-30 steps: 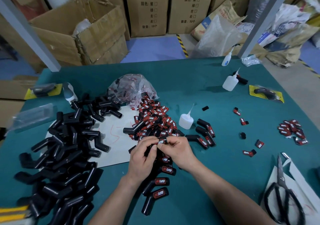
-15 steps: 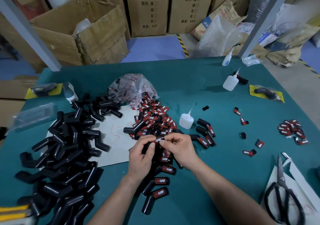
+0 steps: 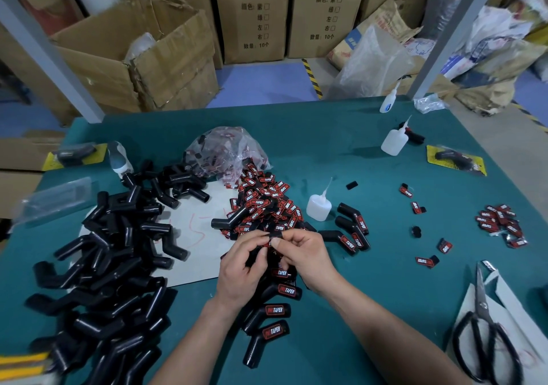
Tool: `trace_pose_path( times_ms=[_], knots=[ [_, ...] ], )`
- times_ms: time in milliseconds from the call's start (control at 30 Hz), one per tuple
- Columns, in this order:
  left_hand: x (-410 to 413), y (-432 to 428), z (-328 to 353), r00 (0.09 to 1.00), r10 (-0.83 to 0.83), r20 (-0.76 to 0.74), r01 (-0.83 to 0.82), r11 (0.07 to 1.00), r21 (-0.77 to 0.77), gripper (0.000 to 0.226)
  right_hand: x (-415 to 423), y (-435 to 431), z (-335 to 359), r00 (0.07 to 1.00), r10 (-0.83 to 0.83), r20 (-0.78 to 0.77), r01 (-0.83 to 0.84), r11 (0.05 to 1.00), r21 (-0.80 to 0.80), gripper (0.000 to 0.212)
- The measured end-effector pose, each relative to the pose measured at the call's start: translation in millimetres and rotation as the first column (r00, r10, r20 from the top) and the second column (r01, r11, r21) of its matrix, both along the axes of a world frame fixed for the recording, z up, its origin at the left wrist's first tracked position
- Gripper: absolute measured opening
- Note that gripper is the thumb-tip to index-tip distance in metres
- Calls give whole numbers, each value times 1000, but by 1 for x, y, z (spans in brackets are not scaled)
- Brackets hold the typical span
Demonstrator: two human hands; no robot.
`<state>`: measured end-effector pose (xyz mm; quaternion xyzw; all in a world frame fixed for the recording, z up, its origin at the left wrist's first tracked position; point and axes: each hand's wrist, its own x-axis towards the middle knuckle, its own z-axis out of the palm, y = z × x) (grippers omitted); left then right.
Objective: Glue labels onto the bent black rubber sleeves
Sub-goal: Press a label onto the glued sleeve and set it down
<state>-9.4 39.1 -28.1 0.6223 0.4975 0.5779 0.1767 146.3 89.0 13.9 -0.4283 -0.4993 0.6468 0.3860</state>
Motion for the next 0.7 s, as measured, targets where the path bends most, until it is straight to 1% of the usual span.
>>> trace_pose_path(
  times_ms=[33,133,167,233,300,433,500,533,633,667,700],
  knots=[
    [0,0,0,1000,-12,-16,13,1000,13,19,0,0,0,1000,-12,-17,11,1000,-19,29],
    [1,1,0,999,-12,-37,13,999,34,21,-2,-4,2,992,-25,-122,13,996,-94,18],
    [1,1,0,999,-3,-37,4,999,40,22,-2,-4,3,990,-10,-141,-5,994,-111,18],
    [-1,1,-1,1000,9,-26,-8,998,55,21,0,-2,3,987,35,-158,-56,990,-127,34],
    [-2,0,-3,1000,14,-9,-14,998,68,18,1,0,3,988,50,-145,-67,992,-111,43],
    [2,0,-3,1000,3,8,-4,997,75,18,1,-2,2,1000,-28,-4,28,999,19,36],
    [3,0,-2,1000,4,17,-5,997,73,17,1,-3,1,999,-25,47,23,999,41,30],
    [2,0,-2,1000,6,24,-8,997,71,17,1,-2,1,1000,-4,31,3,1000,28,30],
    [0,0,-1,999,27,40,-30,998,55,17,2,0,4,991,72,-110,-77,996,-42,41],
    [0,0,0,998,36,44,-39,998,48,17,3,2,4,990,86,-114,-89,996,-28,41],
    [1,0,1,998,40,44,-42,998,45,17,4,2,3,993,87,-81,-87,996,7,40]
  ],
)
